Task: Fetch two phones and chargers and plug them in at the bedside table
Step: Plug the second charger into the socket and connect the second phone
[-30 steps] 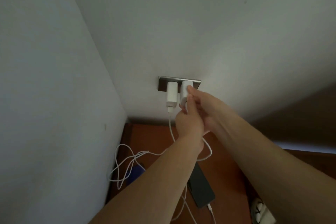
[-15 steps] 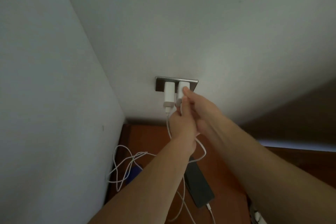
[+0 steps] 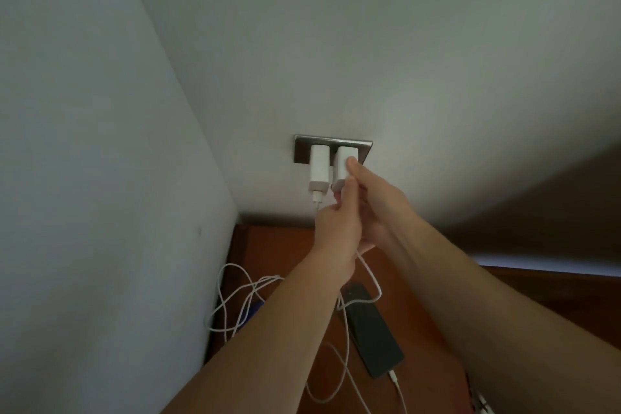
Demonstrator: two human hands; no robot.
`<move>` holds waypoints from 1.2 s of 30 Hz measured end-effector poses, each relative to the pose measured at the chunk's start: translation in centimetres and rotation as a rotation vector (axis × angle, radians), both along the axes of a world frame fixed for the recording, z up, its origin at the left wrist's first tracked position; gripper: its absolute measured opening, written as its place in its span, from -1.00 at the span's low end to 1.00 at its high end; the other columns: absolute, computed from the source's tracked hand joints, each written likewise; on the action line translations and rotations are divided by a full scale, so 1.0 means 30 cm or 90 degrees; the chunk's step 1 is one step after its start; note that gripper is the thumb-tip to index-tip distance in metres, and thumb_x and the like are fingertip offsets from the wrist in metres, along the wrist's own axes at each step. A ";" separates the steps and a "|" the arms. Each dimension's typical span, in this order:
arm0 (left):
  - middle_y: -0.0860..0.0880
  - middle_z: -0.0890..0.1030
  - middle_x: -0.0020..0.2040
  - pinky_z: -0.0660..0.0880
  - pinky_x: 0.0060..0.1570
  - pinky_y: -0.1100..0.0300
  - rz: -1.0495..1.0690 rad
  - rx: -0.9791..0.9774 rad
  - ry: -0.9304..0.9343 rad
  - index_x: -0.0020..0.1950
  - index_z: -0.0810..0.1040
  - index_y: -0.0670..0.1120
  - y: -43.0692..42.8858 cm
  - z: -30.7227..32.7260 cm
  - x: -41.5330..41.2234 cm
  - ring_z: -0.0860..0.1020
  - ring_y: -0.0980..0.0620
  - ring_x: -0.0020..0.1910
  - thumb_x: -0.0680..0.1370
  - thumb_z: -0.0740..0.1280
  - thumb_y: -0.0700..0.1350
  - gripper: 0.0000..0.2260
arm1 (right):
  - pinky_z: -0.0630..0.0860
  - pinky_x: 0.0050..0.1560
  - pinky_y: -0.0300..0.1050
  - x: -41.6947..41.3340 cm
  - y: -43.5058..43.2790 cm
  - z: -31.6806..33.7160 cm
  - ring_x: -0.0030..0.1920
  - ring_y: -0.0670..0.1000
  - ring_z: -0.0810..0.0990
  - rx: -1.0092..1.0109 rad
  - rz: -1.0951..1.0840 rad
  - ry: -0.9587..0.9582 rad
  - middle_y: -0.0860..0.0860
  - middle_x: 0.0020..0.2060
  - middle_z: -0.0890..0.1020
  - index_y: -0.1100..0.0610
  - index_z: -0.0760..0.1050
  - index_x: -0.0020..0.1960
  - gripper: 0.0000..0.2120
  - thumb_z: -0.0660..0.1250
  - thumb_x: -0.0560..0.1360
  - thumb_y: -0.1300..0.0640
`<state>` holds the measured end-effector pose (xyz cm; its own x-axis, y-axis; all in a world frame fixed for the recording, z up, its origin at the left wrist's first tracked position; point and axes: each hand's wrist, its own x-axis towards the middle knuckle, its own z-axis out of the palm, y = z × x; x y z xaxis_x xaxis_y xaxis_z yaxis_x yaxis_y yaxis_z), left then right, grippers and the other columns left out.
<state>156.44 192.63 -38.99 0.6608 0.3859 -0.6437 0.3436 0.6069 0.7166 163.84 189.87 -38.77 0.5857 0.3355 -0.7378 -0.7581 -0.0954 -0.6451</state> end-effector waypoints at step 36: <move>-0.04 0.68 0.00 0.48 -0.07 0.12 -0.106 1.006 -0.067 0.18 0.64 -0.03 0.185 0.004 -0.033 0.56 -0.01 -0.04 0.46 0.45 0.01 -0.69 | 0.52 0.20 0.07 -0.034 -0.015 -0.001 0.13 0.07 0.60 -0.026 0.157 -0.186 0.08 0.09 0.64 0.10 0.54 0.19 -0.50 0.21 0.51 -0.27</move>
